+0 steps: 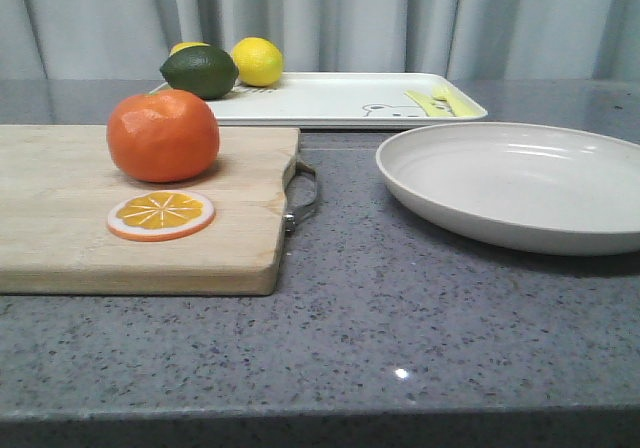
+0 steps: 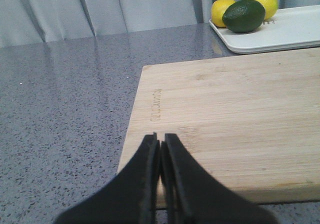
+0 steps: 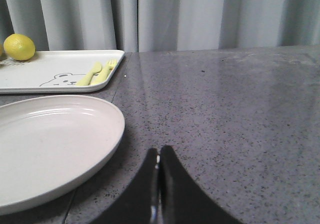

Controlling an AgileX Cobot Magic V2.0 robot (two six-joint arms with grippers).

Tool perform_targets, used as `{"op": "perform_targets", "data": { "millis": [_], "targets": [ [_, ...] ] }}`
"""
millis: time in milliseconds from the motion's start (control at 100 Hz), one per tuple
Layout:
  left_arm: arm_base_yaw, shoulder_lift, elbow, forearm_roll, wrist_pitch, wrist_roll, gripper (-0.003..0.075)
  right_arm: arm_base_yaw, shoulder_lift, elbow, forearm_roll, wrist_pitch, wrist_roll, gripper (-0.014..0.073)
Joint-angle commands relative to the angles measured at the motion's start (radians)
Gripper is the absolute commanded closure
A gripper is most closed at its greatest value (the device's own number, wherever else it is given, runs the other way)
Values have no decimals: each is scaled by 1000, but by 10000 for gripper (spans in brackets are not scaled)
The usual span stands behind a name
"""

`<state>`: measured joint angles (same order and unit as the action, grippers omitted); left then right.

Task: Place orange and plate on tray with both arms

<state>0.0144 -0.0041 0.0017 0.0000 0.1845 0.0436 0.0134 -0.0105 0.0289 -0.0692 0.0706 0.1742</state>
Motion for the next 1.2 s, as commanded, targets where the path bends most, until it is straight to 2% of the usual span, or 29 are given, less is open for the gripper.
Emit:
{"op": "perform_targets", "data": {
  "millis": [0,570,840,980,1190],
  "targets": [
    [1,-32,21,0,-74,0,739,-7,-21,-1,-12,-71,-2,654],
    [1,-32,21,0,-173,0,739,-7,-21,-1,-12,-71,-2,654],
    [1,-30,21,-27,-280,-10,739,-7,-21,-1,-12,-113,-2,654],
    [1,-26,-2,-179,-274,-10,739,-7,-20,-23,-12,-100,-2,654],
    [1,60,-106,-179,-195,-10,739,-7,38,-127,-12,-45,-2,654]
  ]
}}
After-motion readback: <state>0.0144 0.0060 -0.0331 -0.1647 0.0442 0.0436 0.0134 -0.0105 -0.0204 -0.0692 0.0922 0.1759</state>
